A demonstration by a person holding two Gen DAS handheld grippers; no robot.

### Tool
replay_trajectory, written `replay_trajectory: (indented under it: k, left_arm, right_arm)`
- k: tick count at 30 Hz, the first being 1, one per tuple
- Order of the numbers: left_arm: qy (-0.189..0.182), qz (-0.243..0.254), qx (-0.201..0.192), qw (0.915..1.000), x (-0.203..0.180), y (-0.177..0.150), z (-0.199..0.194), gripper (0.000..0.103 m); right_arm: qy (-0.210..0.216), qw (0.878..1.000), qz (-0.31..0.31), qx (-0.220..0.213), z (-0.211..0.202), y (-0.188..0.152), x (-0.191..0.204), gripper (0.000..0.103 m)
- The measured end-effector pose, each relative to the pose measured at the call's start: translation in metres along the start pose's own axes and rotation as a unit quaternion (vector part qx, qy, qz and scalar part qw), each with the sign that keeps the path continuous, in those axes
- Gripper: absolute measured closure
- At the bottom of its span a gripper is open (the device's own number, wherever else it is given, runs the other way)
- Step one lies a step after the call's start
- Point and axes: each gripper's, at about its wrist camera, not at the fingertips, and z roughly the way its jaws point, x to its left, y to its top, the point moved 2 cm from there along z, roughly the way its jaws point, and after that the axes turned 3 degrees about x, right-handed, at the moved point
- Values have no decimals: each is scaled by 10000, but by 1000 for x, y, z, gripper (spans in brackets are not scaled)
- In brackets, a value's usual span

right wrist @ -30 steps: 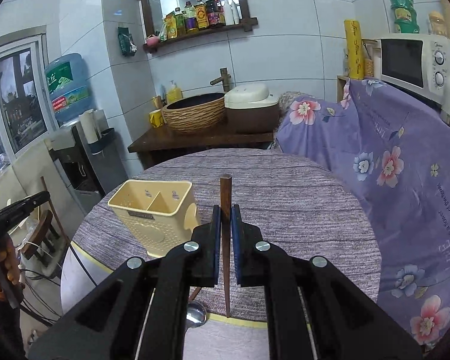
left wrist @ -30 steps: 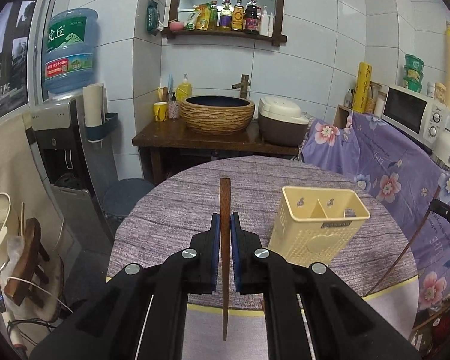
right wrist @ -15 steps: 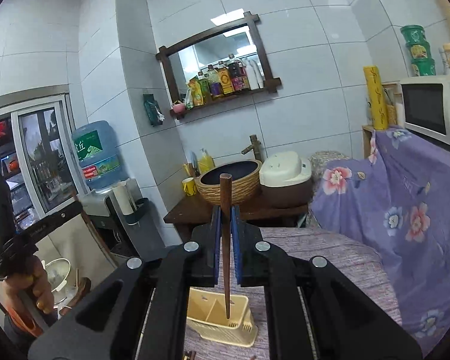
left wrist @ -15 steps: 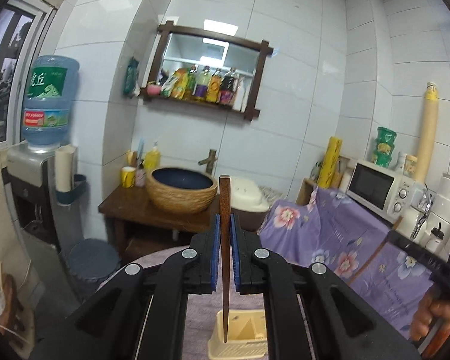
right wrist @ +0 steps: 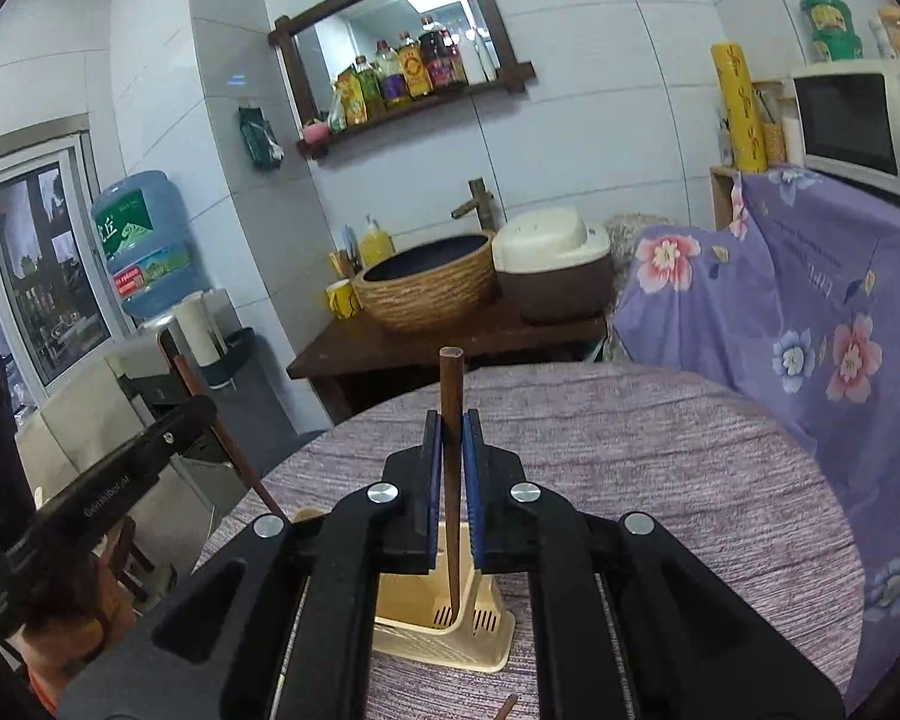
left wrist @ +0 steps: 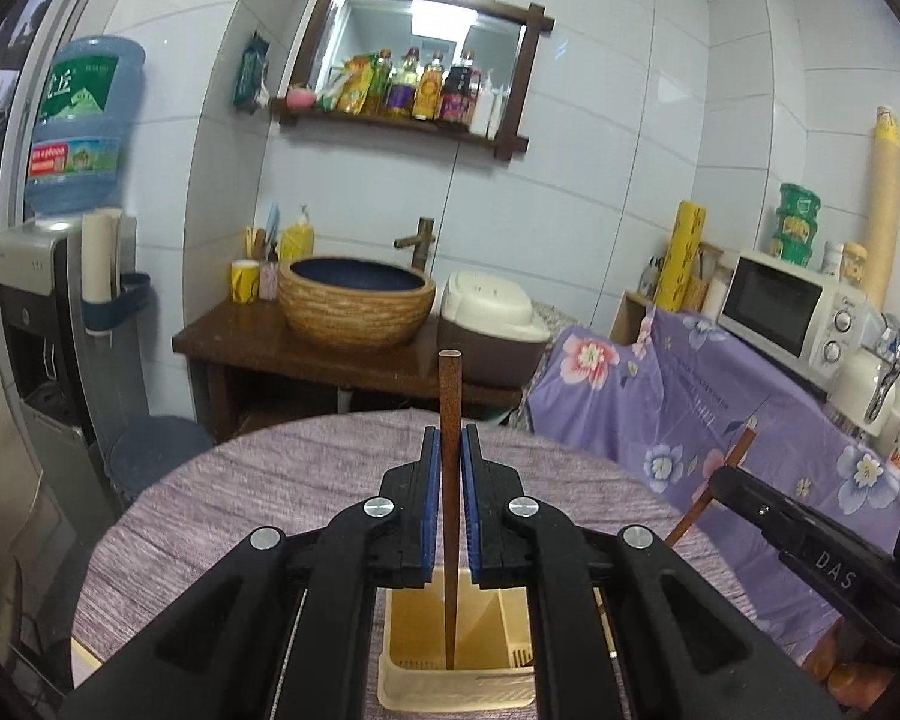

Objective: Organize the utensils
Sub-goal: 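Lower the left tool's chopstick into the holder while the right tool drops its chopstick, then bring both tools back down to the remaining utensils on the table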

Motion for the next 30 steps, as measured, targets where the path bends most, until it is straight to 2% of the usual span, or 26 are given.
replay_trajectory:
  k: [6, 11, 12, 13, 14, 15, 18, 23, 30]
  left_arm:
    - [97, -48, 385, 9992, 10, -19, 22, 95]
    - [78, -227, 544, 9982, 18, -27, 31, 93]
    - [73, -229, 548, 9982, 18, -28, 31, 85]
    - [80, -215, 525, 9984, 18, -29, 29, 77]
    - [82, -212, 472, 9986, 19, -30, 26, 59]
    - [67, -223, 400, 9989, 19, -31, 21, 47]
    - [42, -178, 363, 9992, 20, -37, 9, 39]
    - [232, 90, 672, 9974, 24, -63, -18, 27]
    - [636, 305, 1383, 9879, 48, -130, -43, 28]
  right_arm:
    - [-24, 10000, 79, 12, 11, -7, -6, 95]
    - [-109, 9999, -72, -7, 12, -9, -7, 93]
    - [-125, 9999, -112, 14, 12, -10, -6, 86]
    - [-148, 9998, -131, 11, 11, -12, -6, 72]
    - [-176, 9998, -115, -23, 9, -14, -6, 62]
    - [-167, 9998, -72, -88, 6, -15, -7, 46]
    - [-263, 9996, -90, -105, -2, -21, -8, 46]
    - [-525, 9983, -242, 122, -18, -50, -8, 46]
    - [-952, 9917, -417, 753, -32, -128, -17, 44]
